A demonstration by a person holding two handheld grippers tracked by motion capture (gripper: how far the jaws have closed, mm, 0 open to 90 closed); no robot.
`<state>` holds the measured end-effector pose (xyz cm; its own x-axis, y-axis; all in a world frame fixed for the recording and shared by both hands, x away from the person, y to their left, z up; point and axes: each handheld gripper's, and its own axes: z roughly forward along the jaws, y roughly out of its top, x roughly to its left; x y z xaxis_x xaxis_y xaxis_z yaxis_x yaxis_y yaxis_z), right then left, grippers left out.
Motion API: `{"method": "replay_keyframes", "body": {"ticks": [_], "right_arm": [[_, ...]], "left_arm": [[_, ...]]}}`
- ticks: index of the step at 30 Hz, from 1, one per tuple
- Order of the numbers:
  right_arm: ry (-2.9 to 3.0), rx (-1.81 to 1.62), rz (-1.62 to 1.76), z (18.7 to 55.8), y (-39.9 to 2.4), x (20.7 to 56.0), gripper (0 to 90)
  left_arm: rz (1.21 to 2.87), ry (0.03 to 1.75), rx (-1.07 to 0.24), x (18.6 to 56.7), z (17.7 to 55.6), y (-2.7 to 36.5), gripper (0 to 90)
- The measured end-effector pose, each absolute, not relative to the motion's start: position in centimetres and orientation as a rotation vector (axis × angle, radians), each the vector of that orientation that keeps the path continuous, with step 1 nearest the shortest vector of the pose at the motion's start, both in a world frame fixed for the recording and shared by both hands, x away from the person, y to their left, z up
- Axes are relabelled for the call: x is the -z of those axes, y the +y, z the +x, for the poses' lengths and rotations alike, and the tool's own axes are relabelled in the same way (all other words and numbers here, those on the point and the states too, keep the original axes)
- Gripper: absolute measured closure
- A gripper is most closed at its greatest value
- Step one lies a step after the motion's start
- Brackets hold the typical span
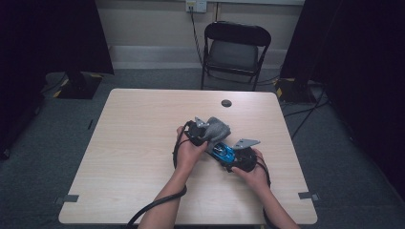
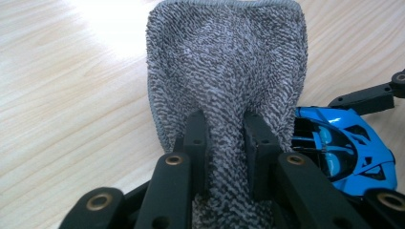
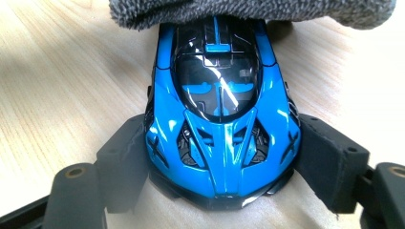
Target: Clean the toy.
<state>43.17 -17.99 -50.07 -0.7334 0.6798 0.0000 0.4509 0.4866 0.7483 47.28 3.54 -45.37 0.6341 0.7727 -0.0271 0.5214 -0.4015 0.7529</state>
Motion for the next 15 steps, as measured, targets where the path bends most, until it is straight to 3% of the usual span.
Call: {"method": "replay_keyframes", "body": {"ticks": [15], "right_arm": [[2.44, -1.097, 0.957, 43.2, -18.0, 50.1, 24.8]], "left_arm": [[2.08, 1.053, -0.469, 45.2, 47.9, 5.2, 74.9]]}}
